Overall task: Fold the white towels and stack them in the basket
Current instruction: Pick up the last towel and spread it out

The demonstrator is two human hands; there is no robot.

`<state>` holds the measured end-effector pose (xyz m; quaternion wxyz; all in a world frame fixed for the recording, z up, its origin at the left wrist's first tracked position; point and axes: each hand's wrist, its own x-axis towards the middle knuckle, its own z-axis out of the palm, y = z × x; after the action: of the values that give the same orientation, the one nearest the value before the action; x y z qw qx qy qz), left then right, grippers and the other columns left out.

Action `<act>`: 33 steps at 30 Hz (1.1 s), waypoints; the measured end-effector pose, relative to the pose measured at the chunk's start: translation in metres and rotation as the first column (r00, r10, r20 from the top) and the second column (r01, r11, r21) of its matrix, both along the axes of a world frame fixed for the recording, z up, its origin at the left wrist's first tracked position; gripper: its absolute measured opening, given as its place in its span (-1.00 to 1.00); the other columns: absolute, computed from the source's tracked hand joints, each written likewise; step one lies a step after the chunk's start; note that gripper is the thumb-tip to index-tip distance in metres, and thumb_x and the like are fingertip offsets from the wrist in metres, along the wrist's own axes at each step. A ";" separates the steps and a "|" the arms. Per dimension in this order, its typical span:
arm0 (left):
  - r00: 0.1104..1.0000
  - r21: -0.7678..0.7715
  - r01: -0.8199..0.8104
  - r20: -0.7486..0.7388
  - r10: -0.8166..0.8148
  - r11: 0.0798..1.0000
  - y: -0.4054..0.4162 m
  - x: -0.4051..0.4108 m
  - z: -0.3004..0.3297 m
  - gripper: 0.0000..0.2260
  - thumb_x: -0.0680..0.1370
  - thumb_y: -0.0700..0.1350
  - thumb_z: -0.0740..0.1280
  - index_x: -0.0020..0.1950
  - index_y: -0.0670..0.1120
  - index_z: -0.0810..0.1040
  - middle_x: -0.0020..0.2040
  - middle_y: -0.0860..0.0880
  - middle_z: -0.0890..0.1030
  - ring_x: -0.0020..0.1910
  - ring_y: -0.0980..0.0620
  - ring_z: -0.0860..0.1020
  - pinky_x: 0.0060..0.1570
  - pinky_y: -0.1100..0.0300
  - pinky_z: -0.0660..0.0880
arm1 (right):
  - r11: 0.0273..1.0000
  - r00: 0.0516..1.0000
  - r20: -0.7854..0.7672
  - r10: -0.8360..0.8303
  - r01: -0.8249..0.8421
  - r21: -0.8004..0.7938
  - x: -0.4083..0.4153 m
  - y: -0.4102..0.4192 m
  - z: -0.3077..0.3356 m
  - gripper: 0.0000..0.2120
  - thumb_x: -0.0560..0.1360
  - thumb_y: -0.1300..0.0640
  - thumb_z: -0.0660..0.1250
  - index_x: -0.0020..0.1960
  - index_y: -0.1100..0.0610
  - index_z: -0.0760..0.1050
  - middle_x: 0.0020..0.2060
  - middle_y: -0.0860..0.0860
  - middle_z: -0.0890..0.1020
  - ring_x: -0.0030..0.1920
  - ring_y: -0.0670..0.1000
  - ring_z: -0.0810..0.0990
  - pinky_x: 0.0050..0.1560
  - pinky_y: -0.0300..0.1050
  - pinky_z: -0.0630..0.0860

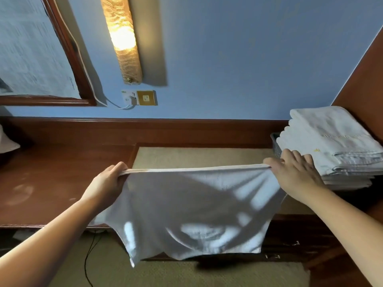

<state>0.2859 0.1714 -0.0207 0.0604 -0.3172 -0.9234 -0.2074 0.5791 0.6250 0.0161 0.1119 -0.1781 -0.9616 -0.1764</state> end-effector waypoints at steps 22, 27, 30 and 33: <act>0.861 0.074 0.415 -0.355 -0.365 0.907 0.117 0.081 0.042 -0.88 0.53 -0.08 0.45 0.04 -0.05 0.63 -0.16 0.00 0.62 -0.37 -0.11 0.58 -0.43 0.22 0.35 | 0.669 0.933 -0.101 0.346 -0.321 -0.670 -0.070 -0.146 0.014 -0.58 0.49 -0.30 0.31 0.25 -0.11 0.49 -0.20 -0.22 0.54 -0.15 -0.12 0.54 -0.16 -0.18 0.38; 0.902 0.236 0.405 -0.260 -0.344 0.883 0.118 0.086 0.037 -0.84 0.46 -0.10 0.53 -0.02 -0.08 0.63 -0.17 0.10 0.56 -0.32 0.07 0.49 -0.33 0.32 0.35 | 0.651 0.931 -0.263 0.253 -0.366 -0.665 -0.078 -0.156 -0.014 -0.70 0.59 -0.28 0.30 0.19 -0.12 0.49 -0.21 -0.20 0.54 -0.23 -0.13 0.52 -0.23 -0.23 0.36; 0.919 0.298 0.390 -0.192 -0.345 0.872 0.112 0.084 0.030 -0.79 0.47 0.01 0.51 -0.03 -0.05 0.56 -0.21 0.20 0.42 -0.28 0.14 0.39 -0.31 0.46 0.30 | 0.618 0.901 -0.293 0.319 -0.432 -0.657 -0.078 -0.158 -0.018 -0.89 0.63 -0.09 0.31 0.09 -0.07 0.51 -0.26 -0.20 0.46 -0.26 -0.14 0.45 -0.25 -0.20 0.38; 0.934 0.340 0.353 -0.077 -0.349 0.872 0.102 0.081 0.016 -0.70 0.45 0.06 0.60 -0.04 -0.03 0.54 -0.25 0.18 0.48 -0.28 0.11 0.45 -0.29 0.41 0.35 | 0.620 0.892 -0.334 0.304 -0.452 -0.642 -0.079 -0.162 -0.022 -0.94 0.62 0.09 0.32 -0.04 0.00 0.50 -0.29 -0.16 0.45 -0.28 -0.08 0.42 -0.29 -0.11 0.41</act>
<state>0.3668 0.2736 -0.0046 0.0828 -0.4651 -0.7986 -0.3728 0.4996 0.4634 -0.0061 0.1627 -0.0163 -0.9544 0.2498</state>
